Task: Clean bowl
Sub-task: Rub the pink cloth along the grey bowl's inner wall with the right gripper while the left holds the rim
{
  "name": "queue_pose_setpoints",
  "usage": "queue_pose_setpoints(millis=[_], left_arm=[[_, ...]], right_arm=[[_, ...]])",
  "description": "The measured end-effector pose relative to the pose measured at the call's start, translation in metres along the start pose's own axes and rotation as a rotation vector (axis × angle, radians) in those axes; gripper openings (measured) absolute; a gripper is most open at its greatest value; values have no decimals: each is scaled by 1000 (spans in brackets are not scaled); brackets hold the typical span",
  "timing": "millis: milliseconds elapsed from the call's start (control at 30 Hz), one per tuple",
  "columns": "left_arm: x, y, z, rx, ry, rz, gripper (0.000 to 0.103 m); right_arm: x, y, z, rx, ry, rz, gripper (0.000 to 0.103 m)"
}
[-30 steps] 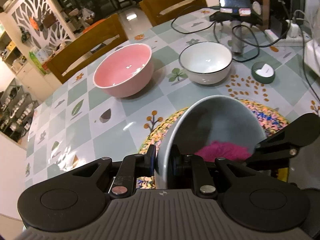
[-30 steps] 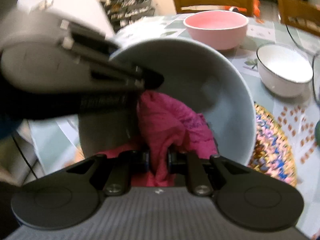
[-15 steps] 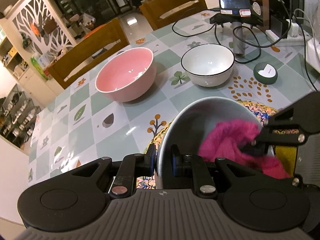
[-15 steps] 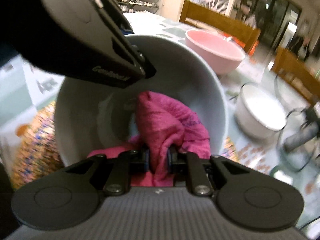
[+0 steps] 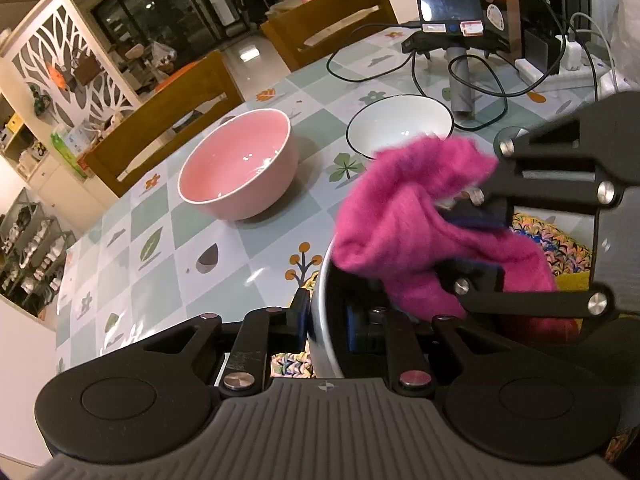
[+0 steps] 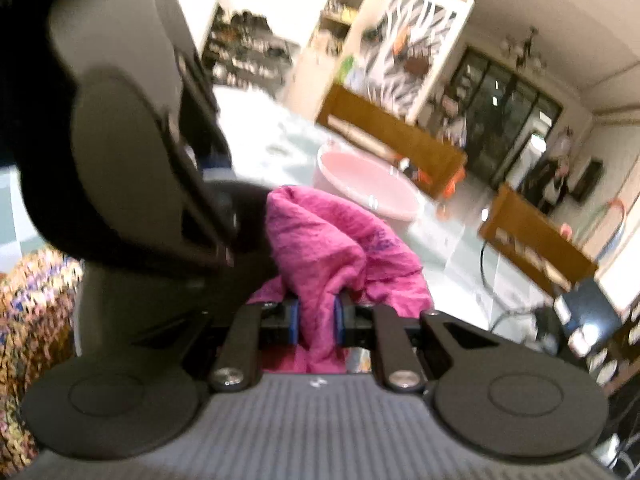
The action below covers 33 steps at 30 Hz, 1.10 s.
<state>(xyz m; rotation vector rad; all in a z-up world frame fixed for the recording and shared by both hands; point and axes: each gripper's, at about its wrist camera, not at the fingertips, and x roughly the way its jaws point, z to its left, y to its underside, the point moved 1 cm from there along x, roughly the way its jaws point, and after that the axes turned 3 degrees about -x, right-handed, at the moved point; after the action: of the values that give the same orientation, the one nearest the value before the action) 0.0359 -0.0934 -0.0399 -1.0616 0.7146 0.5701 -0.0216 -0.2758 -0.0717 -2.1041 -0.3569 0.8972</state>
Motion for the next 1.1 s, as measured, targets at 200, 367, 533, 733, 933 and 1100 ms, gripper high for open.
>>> queue_pose_setpoints(millis=[200,367,533,733,933,1100], left_arm=[[0,-1,4,-20,11,8,18],[-1,0,-2,5,0,1,21],[-1,2,-4,17,-3,0,22],[-1,2,-3,16,-2,3,22],[0,1,-3,12,0,5,22],[0,0,-4,4,0,6,22]], right_arm=[[-24,0,-5,-67,15,-71,17],[-21,-7,-7,-100,66,-33,17],[1,3,-22,-53,90,45,17],[11,8,-29,-26,82,62,17],[16,1,-22,-20,79,54,17],[9,0,-19,-19,47,33,17]])
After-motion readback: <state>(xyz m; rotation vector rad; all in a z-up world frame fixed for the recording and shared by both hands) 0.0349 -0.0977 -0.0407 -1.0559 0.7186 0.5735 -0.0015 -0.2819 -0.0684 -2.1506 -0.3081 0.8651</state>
